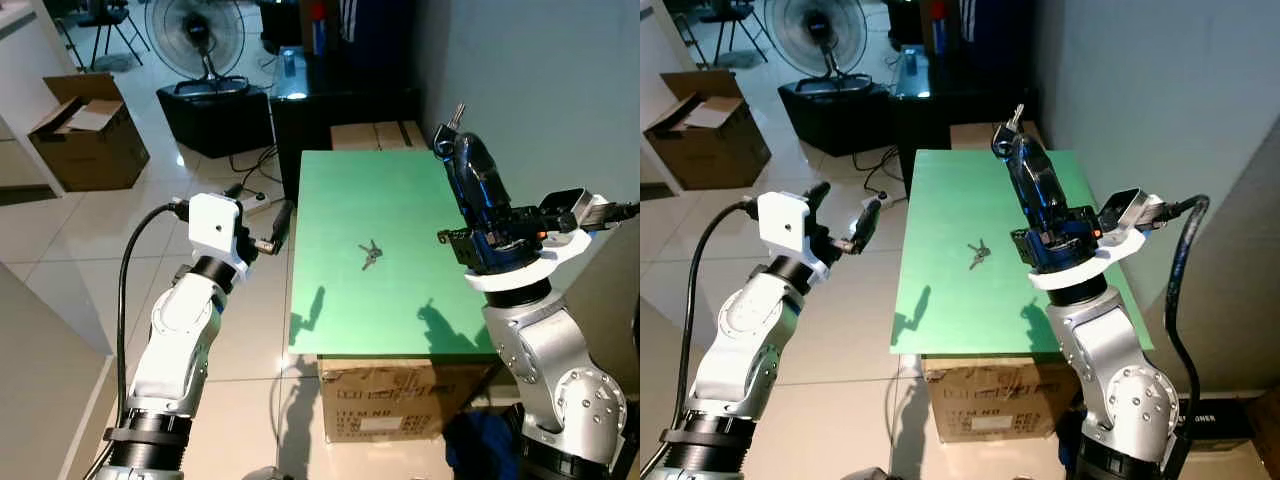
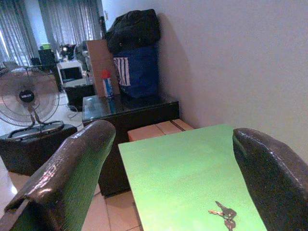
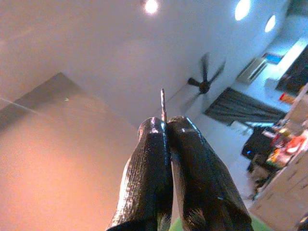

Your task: Hang keys on a hook

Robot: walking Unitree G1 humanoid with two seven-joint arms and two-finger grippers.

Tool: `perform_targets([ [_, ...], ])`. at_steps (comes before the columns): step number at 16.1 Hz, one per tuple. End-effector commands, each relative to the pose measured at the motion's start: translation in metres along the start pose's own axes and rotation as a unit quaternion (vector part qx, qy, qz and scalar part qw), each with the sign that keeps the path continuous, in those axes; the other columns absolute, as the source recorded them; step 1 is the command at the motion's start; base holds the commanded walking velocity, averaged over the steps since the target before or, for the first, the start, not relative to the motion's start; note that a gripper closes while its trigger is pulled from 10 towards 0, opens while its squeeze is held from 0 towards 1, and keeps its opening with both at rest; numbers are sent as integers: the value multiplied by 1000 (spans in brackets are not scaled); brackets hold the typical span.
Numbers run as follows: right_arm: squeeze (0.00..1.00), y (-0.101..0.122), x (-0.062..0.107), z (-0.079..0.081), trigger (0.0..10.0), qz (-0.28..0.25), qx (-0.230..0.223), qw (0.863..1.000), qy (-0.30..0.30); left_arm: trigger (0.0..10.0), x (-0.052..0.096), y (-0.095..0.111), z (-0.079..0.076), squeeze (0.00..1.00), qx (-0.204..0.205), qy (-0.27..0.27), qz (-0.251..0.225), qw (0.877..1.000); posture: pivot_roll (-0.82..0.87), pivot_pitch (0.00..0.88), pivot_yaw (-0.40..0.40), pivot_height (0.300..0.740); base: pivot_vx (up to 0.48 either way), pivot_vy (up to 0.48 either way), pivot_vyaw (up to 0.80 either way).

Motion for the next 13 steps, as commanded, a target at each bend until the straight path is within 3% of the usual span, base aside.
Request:
perform_targets([
  [1,0,-6,-4,2,0,12,-17,1000,14,10000,-1,6,4,0,1,9,-10,1000,-79,0,58,740,0,0,0],
  [4,0,-5,-4,4,0,15,-18,1000,17,10000,-1,8,3,0,-1,5,-13,1000,-83,0,57,740,0,0,0],
  [5,0,-5,-4,2,0,26,9,1000,-5,10000,-3,13,5,0,11,4,-23,1000,-86,0,60,740,0,0,0],
  [7,0,-4,-4,-2,0,46,60,996,-38,10000,-8,33,6,0,95,-19,-71,993,-86,0,62,740,0,0,0],
  [8,0,-1,-5,0,0,53,73,995,-36,10000,-10,45,0,847,162,-69,-98,979,-86,0,61,740,0,0,0],
  [9,0,1,-6,1,0,55,79,995,-35,10000,-11,51,-2,847,186,-92,-110,972,-86,0,61,740,0,0,0],
  [10,0,6,-6,2,0,107,151,981,-63,10000,-17,65,3,1000,240,-110,-146,954,-86,0,63,740,0,0,0],
  [13,0,13,-7,5,0,195,256,941,-105,10000,-19,71,1,1000,221,-173,-154,947,-94,0,62,740,0,0,0],
])
Point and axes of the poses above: a point about 5 cm out from each wrist's last joint towards the gripper, its own x axis pointing back from the gripper into the wrist, its own y axis along the axis of the wrist's last joint, z = x × y, the point moved 1 cm from there along -x, pointing out of the wrist towards the gripper, and after that the axes turned 15 degrees about -x, right-handed, at the moved point
